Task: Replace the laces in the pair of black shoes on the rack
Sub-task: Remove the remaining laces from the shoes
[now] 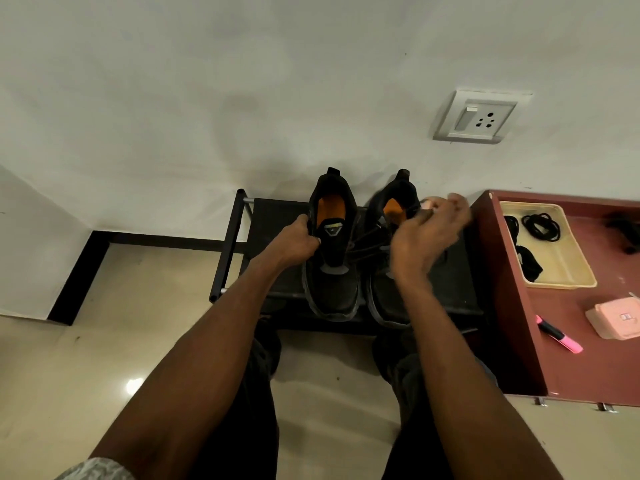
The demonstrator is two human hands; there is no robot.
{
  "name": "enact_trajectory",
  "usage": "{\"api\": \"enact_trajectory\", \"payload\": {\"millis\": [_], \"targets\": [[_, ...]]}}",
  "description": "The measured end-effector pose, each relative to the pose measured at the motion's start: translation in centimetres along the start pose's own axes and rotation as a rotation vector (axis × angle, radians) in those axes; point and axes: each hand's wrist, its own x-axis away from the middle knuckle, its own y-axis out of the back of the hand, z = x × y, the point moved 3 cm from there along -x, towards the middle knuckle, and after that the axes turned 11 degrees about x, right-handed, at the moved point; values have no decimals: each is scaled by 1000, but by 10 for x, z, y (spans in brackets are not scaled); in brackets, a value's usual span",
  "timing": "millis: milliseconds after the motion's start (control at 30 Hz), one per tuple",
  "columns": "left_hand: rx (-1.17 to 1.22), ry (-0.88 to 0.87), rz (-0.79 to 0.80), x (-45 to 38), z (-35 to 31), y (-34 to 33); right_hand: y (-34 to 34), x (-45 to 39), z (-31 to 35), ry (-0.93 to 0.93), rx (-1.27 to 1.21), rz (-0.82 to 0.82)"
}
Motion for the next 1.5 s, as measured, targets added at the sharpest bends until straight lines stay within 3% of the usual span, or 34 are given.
{"api": "enact_trajectory", "payload": {"millis": [67,167,333,400,500,667,833,933,1033,1133,1233,1500], "targets": [[-11,-2,-5,0,-1,0,6,-14,-16,-92,19,-23],[-14,-3,-4,0,-3,-1,-1,-4,-20,-67,258,161],[18,6,-20,1,-2,-2,-27,45,14,534,369,588],[28,9,-20,1,-2,-2,-38,73,14,662,486,784],[33,8,-26,2,-3,-1,-42,91,11,747,546,868],[-12,10,-35,2,-3,0,-39,70,11,620,429,718],[-16,6,-25,2,-3,0,-7,7,1,118,36,57],[-5,8,-15,1,-3,-1,0,2,-8,-30,-24,-11],[0,10,-7,0,-3,-2,-8,14,0,110,180,147],[3,12,-14,-1,-2,-1,-27,40,12,459,293,515],[14,8,-10,-1,-2,-1,-42,73,9,683,478,824],[17,22,34,1,-4,-3,-54,78,0,689,473,915]]}}
